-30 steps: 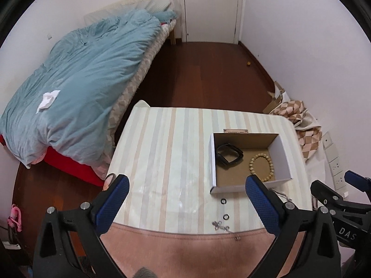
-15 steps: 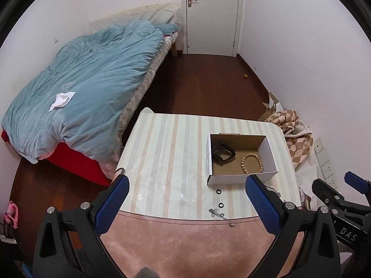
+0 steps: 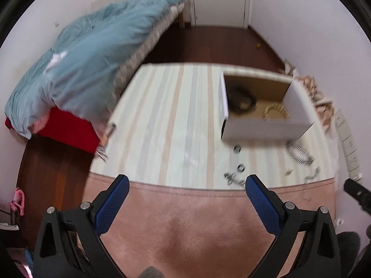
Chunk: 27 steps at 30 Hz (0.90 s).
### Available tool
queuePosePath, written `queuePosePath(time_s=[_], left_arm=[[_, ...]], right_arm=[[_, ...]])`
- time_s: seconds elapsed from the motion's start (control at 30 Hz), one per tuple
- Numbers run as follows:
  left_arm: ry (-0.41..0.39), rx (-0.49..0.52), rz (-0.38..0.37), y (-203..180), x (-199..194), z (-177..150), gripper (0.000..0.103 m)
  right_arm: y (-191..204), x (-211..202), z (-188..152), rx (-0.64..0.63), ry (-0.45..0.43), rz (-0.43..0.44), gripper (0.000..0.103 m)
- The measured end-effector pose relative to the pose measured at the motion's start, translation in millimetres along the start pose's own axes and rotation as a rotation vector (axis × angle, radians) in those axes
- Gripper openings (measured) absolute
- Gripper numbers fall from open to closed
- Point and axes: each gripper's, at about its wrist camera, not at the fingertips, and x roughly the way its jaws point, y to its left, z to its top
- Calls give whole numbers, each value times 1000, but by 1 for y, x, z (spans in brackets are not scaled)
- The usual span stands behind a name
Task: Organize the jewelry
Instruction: 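Grasp the thin silver chain with the right tool while the left tool grasps its other end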
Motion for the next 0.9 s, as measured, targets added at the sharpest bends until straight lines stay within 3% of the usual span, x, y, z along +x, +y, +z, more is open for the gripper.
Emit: queuePosePath(time_s=[0.23, 0.3, 0.5, 0.63, 0.67, 0.73, 0.9], left_arm=[[99, 4, 23, -10, 46, -18, 102], [117, 14, 29, -13, 53, -23, 102], [141, 1, 57, -6, 64, -25, 102], [151, -6, 63, -2, 67, -26, 102], [151, -5, 60, -2, 67, -26, 102], [155, -2, 39, -6, 66, -27, 102], [143, 20, -77, -30, 58, -30, 102]], right_arm=[[-10, 56, -9, -19, 69, -4, 69], [-6, 65, -11, -37, 73, -7, 68], [9, 86, -20, -86, 70, -23, 47], [23, 88, -27, -153, 19, -82, 34], [27, 87, -28, -168, 12, -69, 17], [32, 87, -30, -173, 14, -49, 1], [17, 82, -33, -99, 28, 1, 1]])
